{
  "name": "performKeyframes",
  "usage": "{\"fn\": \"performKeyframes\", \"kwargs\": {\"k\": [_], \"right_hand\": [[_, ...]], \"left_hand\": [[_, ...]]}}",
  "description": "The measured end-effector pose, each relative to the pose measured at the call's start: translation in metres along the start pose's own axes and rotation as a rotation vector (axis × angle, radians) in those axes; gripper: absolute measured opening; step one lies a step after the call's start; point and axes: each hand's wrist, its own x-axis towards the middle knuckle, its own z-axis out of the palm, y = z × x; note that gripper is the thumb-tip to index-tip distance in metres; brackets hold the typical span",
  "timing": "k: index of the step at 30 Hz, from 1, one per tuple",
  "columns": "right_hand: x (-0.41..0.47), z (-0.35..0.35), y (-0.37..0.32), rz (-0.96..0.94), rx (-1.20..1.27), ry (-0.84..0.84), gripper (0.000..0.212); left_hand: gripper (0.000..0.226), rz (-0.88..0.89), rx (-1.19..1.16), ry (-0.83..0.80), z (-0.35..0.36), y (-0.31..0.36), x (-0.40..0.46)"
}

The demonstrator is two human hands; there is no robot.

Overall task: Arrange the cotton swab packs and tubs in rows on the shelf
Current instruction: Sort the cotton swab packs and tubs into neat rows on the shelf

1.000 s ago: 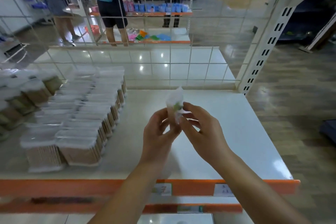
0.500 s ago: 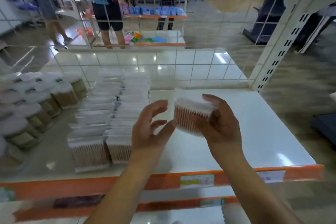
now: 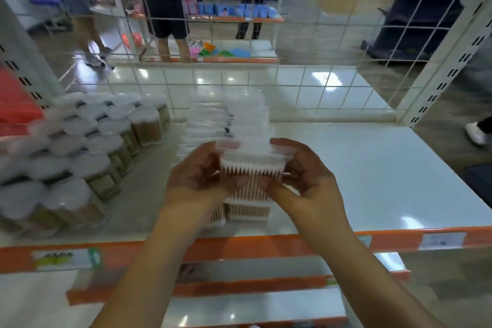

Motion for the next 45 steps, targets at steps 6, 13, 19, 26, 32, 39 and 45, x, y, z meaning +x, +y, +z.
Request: {"fn": "performKeyframes", "kwargs": {"k": [6,13,19,26,32,39,45], "right_hand": [[-0.001,0.012,0.023,-0.225,-0.771,0.038,0.043],[-0.013,0.026,0.058,-0.266,-0.907,0.097,0.041],[-0.016,0.028,0.070,-0.223,-0.876,0.089,0.045],[-0.015,0.029,0.073,-0.261,-0.828,0.094,0.049],[-0.017,0.029,0.076,-0.322,-0.840,0.048,0.053],[-0.018,0.028,0.083,-0.344,-0.841,0.021,0.052],[-0.011,0.026,0.094,-0.451,-0.792,0.099,0.030]], "left_hand": [[0.052,0.006,0.062,0.058,-0.050,-0.015,-0.002],[0.061,-0.016,0.197,0.088,-0.071,-0.046,-0.017],[0.035,0.143,0.541,0.109,-0.072,-0.059,-0.031],[0.064,0.199,0.708,0.142,-0.072,-0.069,-0.035],[0.048,0.517,0.964,0.024,-0.069,-0.074,-0.036],[0.061,0.451,1.097,-0.239,-0.076,-0.073,-0.032],[0.056,0.446,1.055,-0.221,-0.074,-0.082,-0.022]]}}
